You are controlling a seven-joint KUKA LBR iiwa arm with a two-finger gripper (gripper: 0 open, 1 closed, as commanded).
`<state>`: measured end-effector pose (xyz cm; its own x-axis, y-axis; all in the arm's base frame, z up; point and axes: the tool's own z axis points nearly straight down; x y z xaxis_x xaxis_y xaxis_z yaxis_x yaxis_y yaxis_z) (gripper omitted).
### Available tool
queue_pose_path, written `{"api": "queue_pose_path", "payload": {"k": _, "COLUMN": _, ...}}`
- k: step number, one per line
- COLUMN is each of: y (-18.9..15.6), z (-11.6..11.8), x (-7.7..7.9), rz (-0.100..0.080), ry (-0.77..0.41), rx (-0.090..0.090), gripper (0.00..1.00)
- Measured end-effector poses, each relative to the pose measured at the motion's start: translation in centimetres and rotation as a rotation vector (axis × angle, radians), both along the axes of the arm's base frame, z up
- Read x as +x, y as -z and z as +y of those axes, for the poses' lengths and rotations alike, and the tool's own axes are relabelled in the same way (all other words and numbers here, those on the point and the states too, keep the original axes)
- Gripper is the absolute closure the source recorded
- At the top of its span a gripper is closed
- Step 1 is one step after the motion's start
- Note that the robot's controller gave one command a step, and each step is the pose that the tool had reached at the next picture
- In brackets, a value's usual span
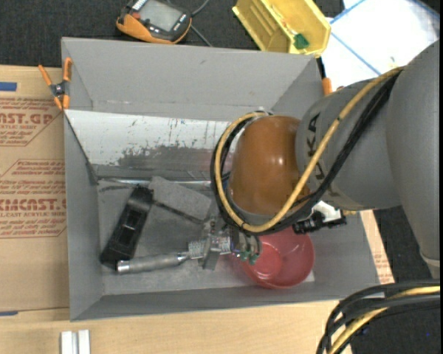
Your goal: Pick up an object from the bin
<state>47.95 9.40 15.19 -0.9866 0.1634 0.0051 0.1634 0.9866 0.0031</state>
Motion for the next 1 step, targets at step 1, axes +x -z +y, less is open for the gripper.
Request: {"api": "queue_pose_path", "payload": {"k": 1, "y": -3.61, "z": 0.07, "x": 0.11, "rz": -0.006, "ry": -0.001, "rx": 0.002, "gripper": 1.0}}
